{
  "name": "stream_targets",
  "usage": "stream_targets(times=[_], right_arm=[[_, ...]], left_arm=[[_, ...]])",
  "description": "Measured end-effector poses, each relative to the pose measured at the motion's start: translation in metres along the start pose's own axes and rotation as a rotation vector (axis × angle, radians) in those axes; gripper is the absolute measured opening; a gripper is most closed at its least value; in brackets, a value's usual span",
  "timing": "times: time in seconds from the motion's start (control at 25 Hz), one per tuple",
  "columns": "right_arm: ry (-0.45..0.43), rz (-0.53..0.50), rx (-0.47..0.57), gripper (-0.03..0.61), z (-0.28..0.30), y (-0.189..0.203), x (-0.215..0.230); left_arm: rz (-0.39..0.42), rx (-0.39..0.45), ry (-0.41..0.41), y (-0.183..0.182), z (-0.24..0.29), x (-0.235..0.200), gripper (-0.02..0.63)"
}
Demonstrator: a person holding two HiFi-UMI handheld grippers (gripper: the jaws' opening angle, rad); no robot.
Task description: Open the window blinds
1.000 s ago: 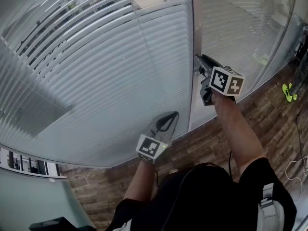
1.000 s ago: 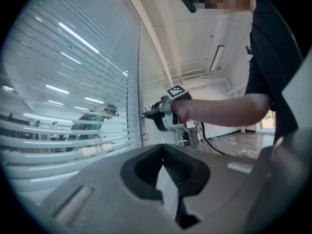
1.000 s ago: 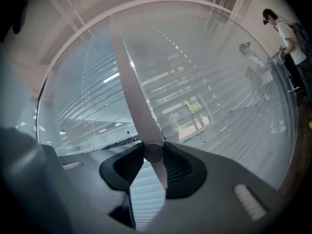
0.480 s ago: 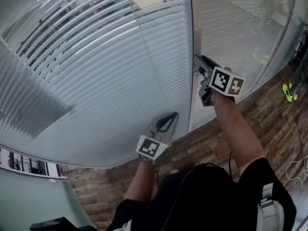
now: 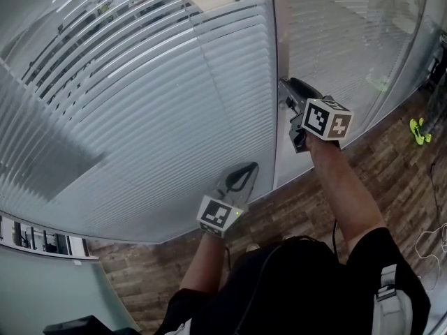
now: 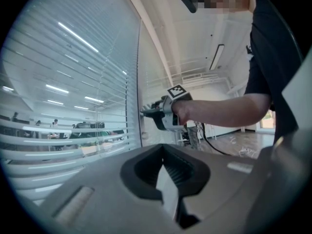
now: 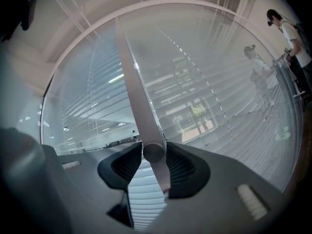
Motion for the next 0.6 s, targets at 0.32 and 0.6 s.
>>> stream_targets(times=[0.32,0.6], right_arm=[[-0.041,-0.176,-0.007,0.179,-0.018,0.001,-0.006],[-0.239,-0.309,0.050,0.153,-0.071,0.026,-0.037]], left_arm=[[-0.010,-0.001,0.005,0.000,0.006,0.006,0.004],[-0.020,0.027,0.011,0.013,0.008,0.012,0.005]])
Point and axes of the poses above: the fingertips, and each gripper's own axes: z forward along the fingers, x to its right, y out of its underside, the point moved 3 cm from there along -z, backward along the fingers, and after that the axes turned 1 degree about x, right-handed, at the moved point
